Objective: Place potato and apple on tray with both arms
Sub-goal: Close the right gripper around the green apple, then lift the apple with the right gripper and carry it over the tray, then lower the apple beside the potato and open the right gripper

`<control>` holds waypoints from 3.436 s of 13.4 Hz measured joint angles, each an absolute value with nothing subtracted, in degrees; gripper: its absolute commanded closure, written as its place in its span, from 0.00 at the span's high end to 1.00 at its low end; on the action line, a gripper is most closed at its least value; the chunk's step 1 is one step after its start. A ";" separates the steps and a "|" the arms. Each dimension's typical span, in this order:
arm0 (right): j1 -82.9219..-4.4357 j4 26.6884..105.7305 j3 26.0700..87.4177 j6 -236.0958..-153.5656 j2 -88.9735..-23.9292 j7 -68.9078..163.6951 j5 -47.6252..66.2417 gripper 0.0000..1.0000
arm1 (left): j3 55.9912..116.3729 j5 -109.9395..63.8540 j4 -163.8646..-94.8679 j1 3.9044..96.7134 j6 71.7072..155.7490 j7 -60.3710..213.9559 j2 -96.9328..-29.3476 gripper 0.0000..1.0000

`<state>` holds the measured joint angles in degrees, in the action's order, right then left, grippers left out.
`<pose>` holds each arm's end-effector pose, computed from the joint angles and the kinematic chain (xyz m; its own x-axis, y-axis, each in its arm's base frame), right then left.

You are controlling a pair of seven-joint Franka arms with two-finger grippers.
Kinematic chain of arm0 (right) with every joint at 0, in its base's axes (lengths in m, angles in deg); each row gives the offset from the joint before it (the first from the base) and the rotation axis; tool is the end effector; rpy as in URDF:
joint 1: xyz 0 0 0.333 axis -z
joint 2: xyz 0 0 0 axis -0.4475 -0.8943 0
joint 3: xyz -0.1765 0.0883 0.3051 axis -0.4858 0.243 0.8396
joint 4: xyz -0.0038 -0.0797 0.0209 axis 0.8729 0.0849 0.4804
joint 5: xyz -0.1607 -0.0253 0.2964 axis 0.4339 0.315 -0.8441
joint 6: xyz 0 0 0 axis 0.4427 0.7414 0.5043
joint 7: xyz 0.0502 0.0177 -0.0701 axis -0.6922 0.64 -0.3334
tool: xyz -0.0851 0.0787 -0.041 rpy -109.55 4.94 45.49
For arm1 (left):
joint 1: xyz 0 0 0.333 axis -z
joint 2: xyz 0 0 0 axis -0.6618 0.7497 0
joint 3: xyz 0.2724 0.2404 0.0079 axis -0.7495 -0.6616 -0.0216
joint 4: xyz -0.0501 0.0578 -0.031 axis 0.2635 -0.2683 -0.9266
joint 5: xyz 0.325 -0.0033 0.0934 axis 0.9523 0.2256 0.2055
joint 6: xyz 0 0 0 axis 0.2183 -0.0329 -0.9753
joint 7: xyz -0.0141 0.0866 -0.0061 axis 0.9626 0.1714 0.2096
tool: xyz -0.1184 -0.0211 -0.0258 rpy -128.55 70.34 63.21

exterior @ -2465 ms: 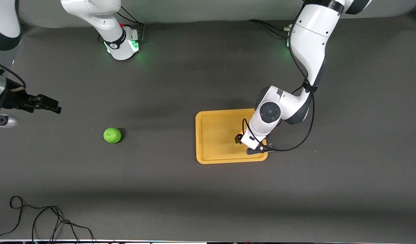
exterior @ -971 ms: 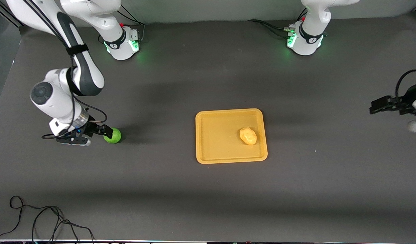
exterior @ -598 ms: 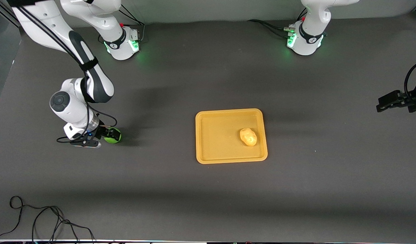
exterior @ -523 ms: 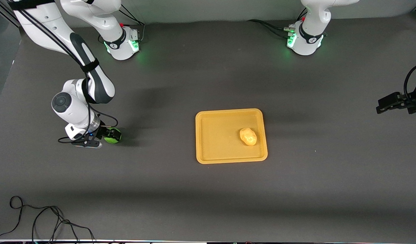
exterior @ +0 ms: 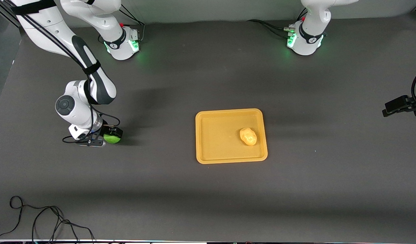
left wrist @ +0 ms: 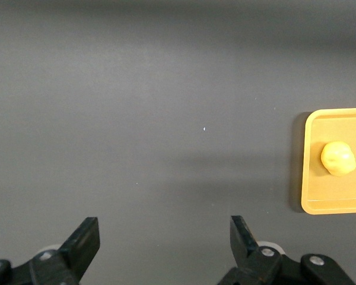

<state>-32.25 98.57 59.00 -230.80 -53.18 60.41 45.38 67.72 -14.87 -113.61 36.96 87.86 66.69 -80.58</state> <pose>0.5202 0.0228 0.2742 0.9944 -0.1057 0.0012 -0.1057 -0.9943 0.0121 0.5482 0.0431 0.6278 0.9997 0.0186 -0.0152 0.0189 -0.9997 0.0146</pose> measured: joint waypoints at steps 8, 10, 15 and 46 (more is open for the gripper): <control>-32.04 91.10 58.67 -213.97 -46.34 57.81 45.38 0.46 | 68.36 -14.73 -113.56 36.99 89.22 66.53 -80.60 0.98; -32.04 83.35 58.67 -199.88 -41.23 57.73 45.38 0.45 | 68.44 -14.73 -113.58 37.09 89.84 66.53 -80.63 0.98; -34.48 66.04 59.83 -182.40 -38.03 59.35 44.92 0.42 | 62.50 -14.65 -115.83 44.50 92.20 66.84 -82.49 0.97; -74.39 28.70 60.26 -201.30 -91.83 109.01 48.28 0.39 | 62.17 -14.76 -119.42 45.29 91.71 67.01 -84.17 0.98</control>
